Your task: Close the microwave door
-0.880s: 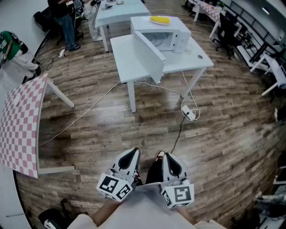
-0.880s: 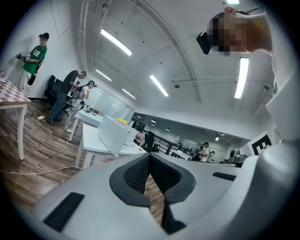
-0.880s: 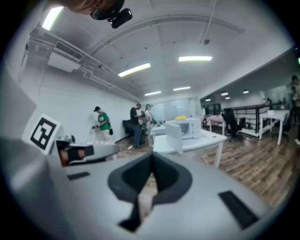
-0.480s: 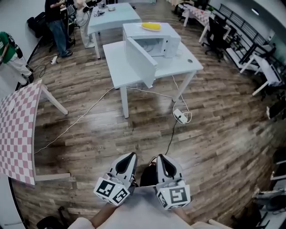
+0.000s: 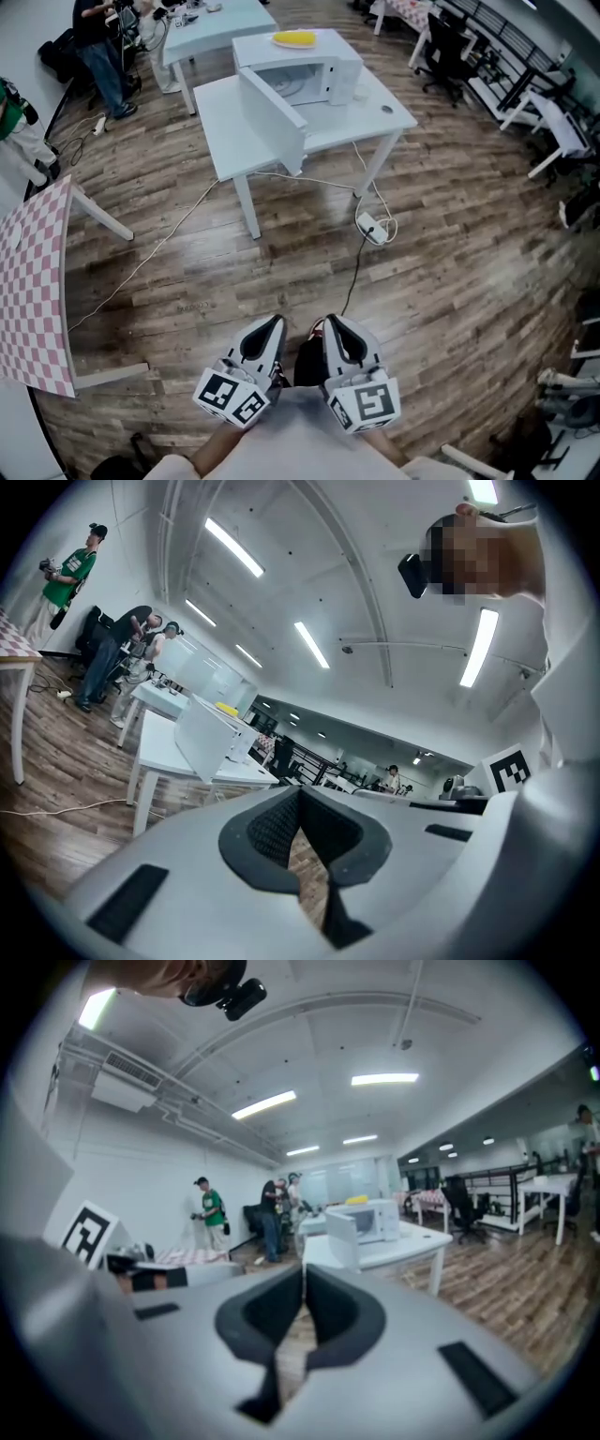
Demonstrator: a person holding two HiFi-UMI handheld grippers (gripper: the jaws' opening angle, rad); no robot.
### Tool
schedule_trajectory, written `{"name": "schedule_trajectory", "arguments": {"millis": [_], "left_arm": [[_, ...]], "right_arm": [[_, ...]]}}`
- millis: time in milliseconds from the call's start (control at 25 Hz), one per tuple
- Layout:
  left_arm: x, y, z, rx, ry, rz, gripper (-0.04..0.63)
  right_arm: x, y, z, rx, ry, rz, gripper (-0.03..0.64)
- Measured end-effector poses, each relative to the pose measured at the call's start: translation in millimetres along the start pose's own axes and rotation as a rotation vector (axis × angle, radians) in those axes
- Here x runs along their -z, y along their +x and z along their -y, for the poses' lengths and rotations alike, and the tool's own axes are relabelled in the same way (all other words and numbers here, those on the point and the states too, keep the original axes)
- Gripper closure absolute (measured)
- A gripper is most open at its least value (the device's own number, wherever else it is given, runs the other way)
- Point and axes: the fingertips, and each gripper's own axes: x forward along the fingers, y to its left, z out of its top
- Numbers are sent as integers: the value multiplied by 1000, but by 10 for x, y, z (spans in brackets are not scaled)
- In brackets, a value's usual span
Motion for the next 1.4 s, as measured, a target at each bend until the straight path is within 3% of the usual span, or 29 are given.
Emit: {"name": "schedule_trajectory", "arguments": {"millis": [400,600,1080,1400], "left_arm": [[58,1041,314,50,28,-23,577],[66,1441,393,33,56,-30,576],[-37,1770,363,-53,112,-5,576],[-69,1962,214,-64,128,-11,575]], "right_arm": [[-121,156,950,10,19,-20,592],[-179,291,1293,-15,28,-25,592],[-250,531,1556,-151,52,-26,592],[-305,741,1605,-194,32,-28,592]]}}
